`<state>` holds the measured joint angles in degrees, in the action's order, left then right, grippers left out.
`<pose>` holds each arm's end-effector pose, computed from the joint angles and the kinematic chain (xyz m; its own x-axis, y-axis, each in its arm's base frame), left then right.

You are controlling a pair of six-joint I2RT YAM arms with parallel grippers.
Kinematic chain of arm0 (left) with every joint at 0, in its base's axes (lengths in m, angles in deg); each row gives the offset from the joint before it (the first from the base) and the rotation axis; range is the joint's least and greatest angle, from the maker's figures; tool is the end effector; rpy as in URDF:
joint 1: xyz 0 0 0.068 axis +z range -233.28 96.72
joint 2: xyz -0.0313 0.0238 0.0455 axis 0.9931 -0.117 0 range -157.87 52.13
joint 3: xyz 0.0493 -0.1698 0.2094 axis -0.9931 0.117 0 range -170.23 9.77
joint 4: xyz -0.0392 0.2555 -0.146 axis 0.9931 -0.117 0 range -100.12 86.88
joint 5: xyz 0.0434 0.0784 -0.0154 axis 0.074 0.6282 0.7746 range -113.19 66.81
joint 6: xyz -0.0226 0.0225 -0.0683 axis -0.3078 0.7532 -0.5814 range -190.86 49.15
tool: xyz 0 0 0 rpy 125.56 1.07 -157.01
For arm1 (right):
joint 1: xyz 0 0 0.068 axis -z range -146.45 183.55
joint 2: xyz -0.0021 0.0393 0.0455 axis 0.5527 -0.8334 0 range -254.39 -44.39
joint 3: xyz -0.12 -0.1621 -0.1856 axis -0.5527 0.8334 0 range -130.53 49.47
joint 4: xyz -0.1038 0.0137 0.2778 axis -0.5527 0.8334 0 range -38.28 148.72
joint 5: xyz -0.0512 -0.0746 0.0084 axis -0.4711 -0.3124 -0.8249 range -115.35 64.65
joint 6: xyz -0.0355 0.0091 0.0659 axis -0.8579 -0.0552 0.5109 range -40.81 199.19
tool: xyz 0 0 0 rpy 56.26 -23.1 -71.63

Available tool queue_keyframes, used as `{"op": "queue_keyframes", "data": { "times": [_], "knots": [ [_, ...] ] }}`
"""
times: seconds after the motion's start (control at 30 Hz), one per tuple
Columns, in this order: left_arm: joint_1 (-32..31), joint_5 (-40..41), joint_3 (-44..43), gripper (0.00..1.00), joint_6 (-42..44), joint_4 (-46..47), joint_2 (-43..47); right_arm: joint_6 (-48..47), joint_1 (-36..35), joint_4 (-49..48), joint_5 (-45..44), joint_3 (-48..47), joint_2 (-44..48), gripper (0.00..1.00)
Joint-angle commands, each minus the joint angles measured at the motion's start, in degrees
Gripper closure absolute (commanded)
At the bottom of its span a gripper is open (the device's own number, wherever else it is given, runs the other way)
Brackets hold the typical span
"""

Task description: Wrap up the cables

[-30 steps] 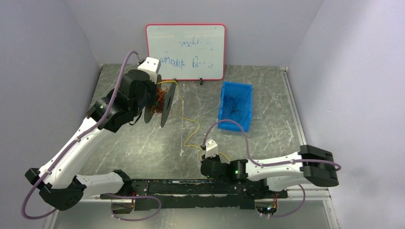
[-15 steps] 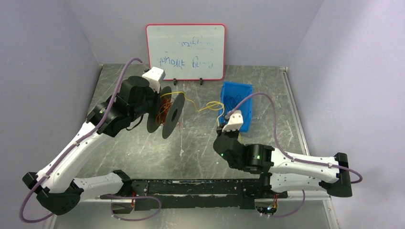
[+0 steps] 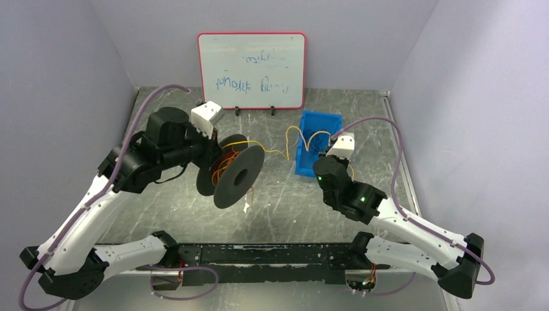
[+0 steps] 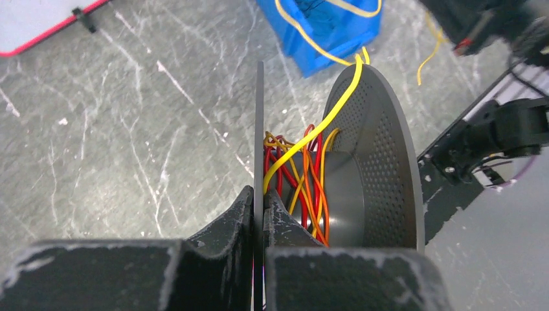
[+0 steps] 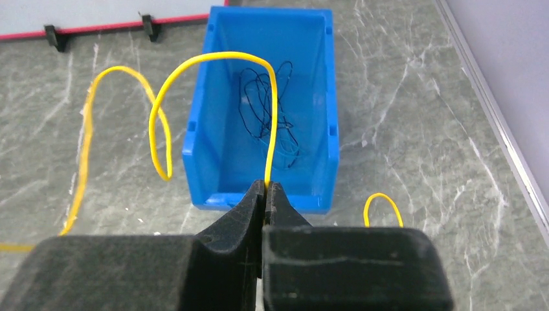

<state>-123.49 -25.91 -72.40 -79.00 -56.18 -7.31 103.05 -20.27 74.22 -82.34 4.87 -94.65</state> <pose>0.1822 -0.1580 0.4370 -0.4774 0.2184 -0.8511 0.6148 0.7751 -0.1460 0.1806 0.1567 0.2982 -0.2562 0.0230 -0.9663 0.1097 0.9940 -0.0054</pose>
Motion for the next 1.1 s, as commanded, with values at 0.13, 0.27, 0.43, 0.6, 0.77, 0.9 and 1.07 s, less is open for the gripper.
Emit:
{"op": "queue_keyframes", "data": {
  "times": [0.13, 0.27, 0.43, 0.6, 0.77, 0.9, 1.07],
  "knots": [
    [0.37, -5.29, -8.10, 0.93, -2.00, 4.95, 2.40, 8.70, 1.24, 5.52, 4.79, 6.18, 4.15, 1.00],
    [0.34, -7.54, -11.18, 0.93, -3.13, 6.17, 1.60, 12.65, 1.23, 7.51, 6.33, 8.84, 5.81, 1.00],
    [0.34, -10.69, -16.55, 0.93, -3.52, 5.95, 0.48, 15.55, 1.23, 8.06, 7.54, 11.37, 6.60, 1.00],
    [0.35, -13.97, -20.97, 0.93, -4.34, 5.66, 0.02, 17.97, 1.28, 7.87, 9.07, 11.78, 7.38, 1.00],
    [0.32, -15.24, -23.56, 0.93, -5.64, 6.92, 0.95, 21.52, 1.30, 6.79, 11.20, 14.01, 6.71, 1.00],
    [0.31, -16.34, -26.63, 0.93, -5.98, 5.97, 1.05, 23.97, 1.27, 5.80, 12.67, 15.74, 7.09, 1.00],
    [0.33, -16.23, -27.86, 0.93, -7.03, 6.74, 2.24, 27.43, 1.25, 4.94, 14.70, 18.10, 7.92, 1.00]
  ]
}}
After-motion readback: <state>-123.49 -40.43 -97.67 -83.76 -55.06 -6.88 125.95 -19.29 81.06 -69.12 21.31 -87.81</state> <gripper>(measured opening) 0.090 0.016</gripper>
